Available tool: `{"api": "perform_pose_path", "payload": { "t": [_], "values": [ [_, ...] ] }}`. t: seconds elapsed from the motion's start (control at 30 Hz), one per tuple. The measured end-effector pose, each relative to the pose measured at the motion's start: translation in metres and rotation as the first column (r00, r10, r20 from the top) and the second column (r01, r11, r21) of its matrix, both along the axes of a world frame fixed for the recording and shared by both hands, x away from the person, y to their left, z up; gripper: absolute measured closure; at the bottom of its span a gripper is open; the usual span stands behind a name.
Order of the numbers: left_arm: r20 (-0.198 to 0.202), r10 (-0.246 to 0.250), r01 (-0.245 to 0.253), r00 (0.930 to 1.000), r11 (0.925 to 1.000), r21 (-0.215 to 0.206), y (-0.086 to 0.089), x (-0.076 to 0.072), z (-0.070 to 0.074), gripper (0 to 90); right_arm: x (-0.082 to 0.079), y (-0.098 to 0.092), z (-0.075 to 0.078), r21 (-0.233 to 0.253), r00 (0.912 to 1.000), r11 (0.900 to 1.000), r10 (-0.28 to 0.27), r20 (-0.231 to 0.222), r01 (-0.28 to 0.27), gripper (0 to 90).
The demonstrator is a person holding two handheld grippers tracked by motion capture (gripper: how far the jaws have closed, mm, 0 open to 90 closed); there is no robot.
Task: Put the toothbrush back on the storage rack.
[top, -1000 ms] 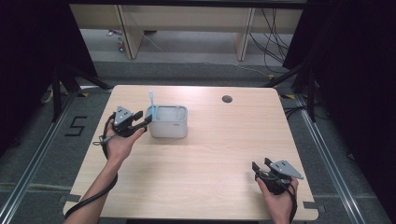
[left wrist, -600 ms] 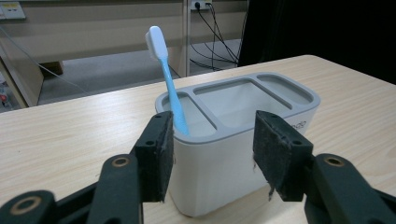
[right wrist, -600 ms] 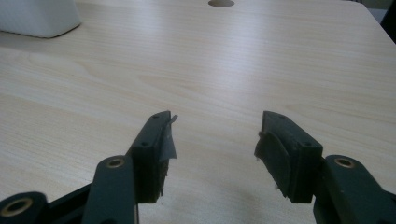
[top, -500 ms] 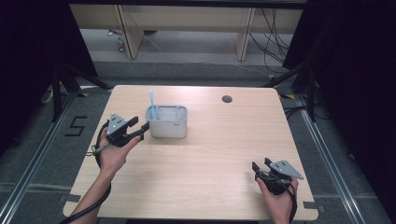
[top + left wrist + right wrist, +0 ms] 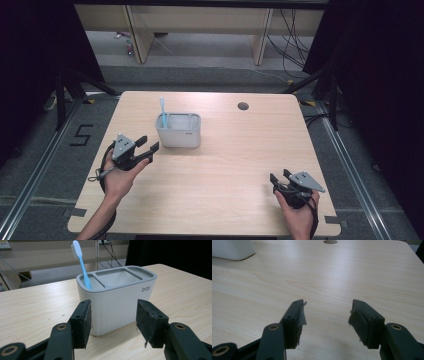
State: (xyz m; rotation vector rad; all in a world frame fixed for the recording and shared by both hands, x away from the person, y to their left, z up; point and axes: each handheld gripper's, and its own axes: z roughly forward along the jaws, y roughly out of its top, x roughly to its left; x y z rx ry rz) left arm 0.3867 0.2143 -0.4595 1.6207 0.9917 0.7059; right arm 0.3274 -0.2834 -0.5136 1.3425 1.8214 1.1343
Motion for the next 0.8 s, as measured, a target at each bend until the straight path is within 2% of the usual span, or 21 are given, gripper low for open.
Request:
{"api": "perform_pose_path", "payload": {
  "t": [0.1, 0.27, 0.37, 0.43, 0.47, 0.53, 0.57, 0.6, 0.63, 0.77, 0.8],
  "values": [
    [0.011, 0.001, -0.001, 0.9999, 0.9999, -0.012, 0.002, -0.006, -0.005, 45.9, 0.000, 0.000, 0.000, 0.001, 1.0000, 1.000, -0.001, -0.001, 0.001, 44.9],
    [0.004, 0.011, -0.011, 0.9999, 0.9999, -0.009, 0.005, -0.017, -0.015, 45.8, 0.000, 0.000, 0.000, -0.007, 1.0000, 1.000, -0.003, 0.002, 0.003, 44.9],
    [0.004, 0.015, -0.015, 0.9999, 0.9998, -0.014, 0.007, -0.023, -0.023, 45.8, -0.001, 0.001, 0.000, 0.009, 0.9999, 1.000, 0.000, -0.012, 0.000, 44.9],
    [0.006, 0.022, -0.021, 0.9997, 0.9995, -0.025, 0.007, -0.026, -0.028, 45.8, -0.001, 0.000, 0.001, -0.008, 1.0000, 1.000, -0.004, -0.001, 0.004, 44.9],
    [0.017, 0.016, -0.016, 0.9997, 0.9993, -0.035, 0.007, -0.027, -0.031, 45.8, -0.001, 0.001, 0.000, 0.002, 1.0000, 1.000, -0.001, -0.007, 0.001, 44.9],
    [0.000, 0.023, -0.023, 0.9997, 0.9993, -0.029, 0.008, -0.032, -0.036, 45.8, -0.001, 0.000, 0.001, -0.008, 1.0000, 1.000, -0.005, 0.003, 0.005, 44.9],
    [0.007, 0.014, -0.013, 0.9999, 0.9994, -0.030, 0.008, -0.032, -0.040, 45.7, 0.000, 0.000, 0.001, -0.011, 1.0000, 1.000, -0.004, 0.007, 0.004, 44.9],
    [-0.004, 0.018, -0.018, 0.9998, 0.9996, -0.021, 0.008, -0.035, -0.042, 45.6, -0.001, 0.001, 0.000, 0.009, 1.0000, 1.000, -0.002, -0.007, 0.002, 44.9],
    [0.007, 0.012, -0.012, 0.9999, 0.9996, -0.027, 0.009, -0.035, -0.044, 45.5, -0.001, 0.001, 0.000, 0.007, 0.9999, 1.000, 0.000, -0.011, 0.001, 44.9],
    [-0.019, 0.027, -0.027, 0.9995, 0.9996, -0.005, 0.012, -0.039, -0.052, 45.2, -0.001, 0.001, 0.000, 0.006, 0.9999, 1.000, -0.001, -0.011, 0.001, 45.0],
    [-0.002, 0.021, -0.021, 0.9998, 0.9997, -0.012, 0.013, -0.038, -0.055, 45.1, 0.000, 0.000, 0.001, -0.009, 1.0000, 1.000, -0.004, 0.004, 0.004, 45.0]
  ]
}}
